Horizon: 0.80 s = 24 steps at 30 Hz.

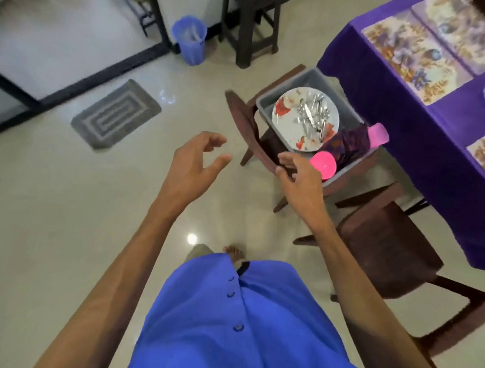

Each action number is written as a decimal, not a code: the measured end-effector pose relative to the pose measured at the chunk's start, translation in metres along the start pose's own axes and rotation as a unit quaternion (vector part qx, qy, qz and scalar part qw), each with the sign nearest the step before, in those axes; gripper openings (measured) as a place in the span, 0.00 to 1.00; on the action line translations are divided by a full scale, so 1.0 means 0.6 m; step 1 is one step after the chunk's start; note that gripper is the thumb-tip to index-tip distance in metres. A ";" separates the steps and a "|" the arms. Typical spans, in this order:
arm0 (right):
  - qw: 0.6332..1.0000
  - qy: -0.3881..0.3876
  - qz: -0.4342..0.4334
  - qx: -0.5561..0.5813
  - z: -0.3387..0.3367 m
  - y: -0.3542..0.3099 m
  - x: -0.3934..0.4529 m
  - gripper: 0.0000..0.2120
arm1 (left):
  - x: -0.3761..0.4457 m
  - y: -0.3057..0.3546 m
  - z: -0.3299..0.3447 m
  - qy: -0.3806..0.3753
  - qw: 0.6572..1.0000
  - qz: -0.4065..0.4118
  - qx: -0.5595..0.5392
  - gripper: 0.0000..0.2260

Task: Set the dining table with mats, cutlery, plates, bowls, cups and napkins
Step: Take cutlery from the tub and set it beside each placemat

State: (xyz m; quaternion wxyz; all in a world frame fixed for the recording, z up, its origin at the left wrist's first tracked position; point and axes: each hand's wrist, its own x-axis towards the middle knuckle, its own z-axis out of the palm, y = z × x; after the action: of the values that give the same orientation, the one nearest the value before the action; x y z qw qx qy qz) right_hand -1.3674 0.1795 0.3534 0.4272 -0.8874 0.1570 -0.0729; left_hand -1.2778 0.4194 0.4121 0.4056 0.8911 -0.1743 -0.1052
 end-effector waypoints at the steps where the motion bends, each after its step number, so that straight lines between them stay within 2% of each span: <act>1: 1.000 0.005 0.004 -0.002 0.010 -0.009 0.024 0.13 | 0.032 -0.013 -0.014 -0.005 1.000 0.007 -0.001 0.15; 9: 0.987 0.095 0.128 0.018 0.155 -0.050 0.250 0.10 | 0.361 -0.151 -0.114 -0.113 0.993 0.047 -0.008 0.14; 16: 0.950 0.179 0.248 0.068 0.231 -0.123 0.406 0.09 | 0.628 -0.195 -0.170 -0.256 0.961 0.103 0.018 0.12; 21: 0.919 0.229 0.313 0.064 0.247 -0.075 0.521 0.08 | 0.846 -0.178 -0.121 -0.355 0.922 0.145 0.046 0.12; 24: 0.904 0.216 0.367 0.008 0.230 0.045 0.611 0.09 | 0.982 -0.162 -0.059 -0.419 0.891 0.157 0.074 0.11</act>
State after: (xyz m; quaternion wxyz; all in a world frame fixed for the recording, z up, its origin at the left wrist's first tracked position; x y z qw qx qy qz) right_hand -0.9925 0.1401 0.2446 0.3859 -0.7260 0.5600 -0.1022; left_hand -0.7040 0.2697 0.3343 0.2390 0.7525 -0.4731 -0.3910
